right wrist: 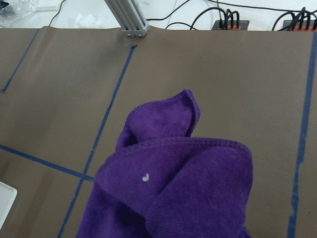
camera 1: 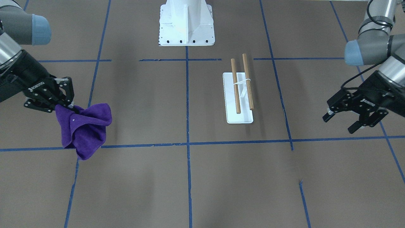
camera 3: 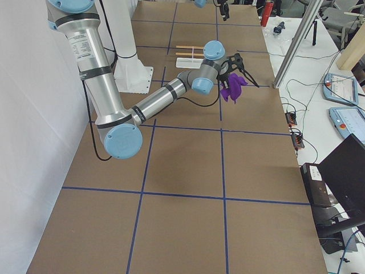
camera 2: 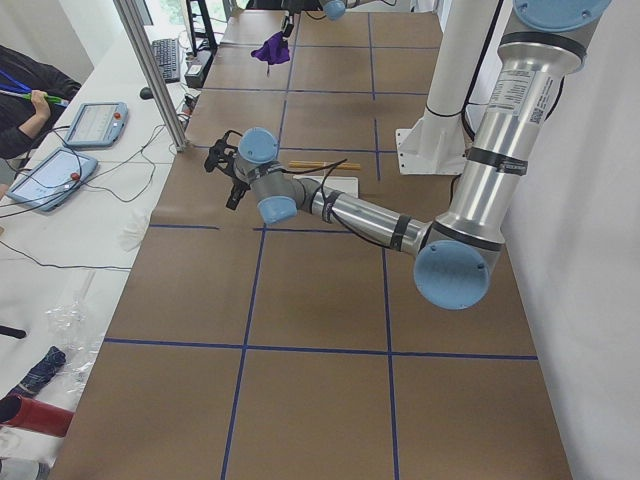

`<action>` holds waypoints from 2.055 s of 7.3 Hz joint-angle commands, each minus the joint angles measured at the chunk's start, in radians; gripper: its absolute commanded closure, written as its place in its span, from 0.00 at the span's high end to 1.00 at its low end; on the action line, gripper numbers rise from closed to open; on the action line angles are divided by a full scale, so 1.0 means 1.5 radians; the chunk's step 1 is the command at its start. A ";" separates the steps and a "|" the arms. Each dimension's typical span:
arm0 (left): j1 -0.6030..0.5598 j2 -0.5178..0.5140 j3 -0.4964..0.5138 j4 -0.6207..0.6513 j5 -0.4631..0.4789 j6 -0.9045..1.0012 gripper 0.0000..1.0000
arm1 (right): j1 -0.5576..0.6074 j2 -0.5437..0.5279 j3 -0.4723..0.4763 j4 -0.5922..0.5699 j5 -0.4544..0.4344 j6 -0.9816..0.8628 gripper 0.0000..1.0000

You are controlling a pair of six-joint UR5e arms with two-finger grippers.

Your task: Hang towel on rack

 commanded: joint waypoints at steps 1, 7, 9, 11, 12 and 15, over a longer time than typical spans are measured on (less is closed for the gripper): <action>0.050 -0.071 0.016 0.004 0.012 -0.008 1.00 | -0.089 0.034 0.019 -0.001 -0.080 0.016 0.00; 0.194 -0.165 -0.092 -0.016 0.034 -0.524 1.00 | -0.231 0.140 0.013 -0.070 -0.241 0.032 0.00; 0.232 -0.215 -0.083 -0.019 0.050 -0.537 1.00 | -0.247 0.148 0.014 -0.075 -0.241 0.022 0.00; 0.232 -0.226 -0.083 -0.020 0.051 -0.536 1.00 | -0.258 0.148 0.018 -0.075 -0.233 0.003 0.00; 0.232 -0.226 -0.082 -0.020 0.051 -0.536 0.99 | -0.259 0.147 0.026 -0.075 -0.226 0.001 0.00; 0.233 -0.229 -0.077 -0.020 0.053 -0.536 0.96 | -0.269 0.146 0.051 -0.076 -0.223 0.001 0.00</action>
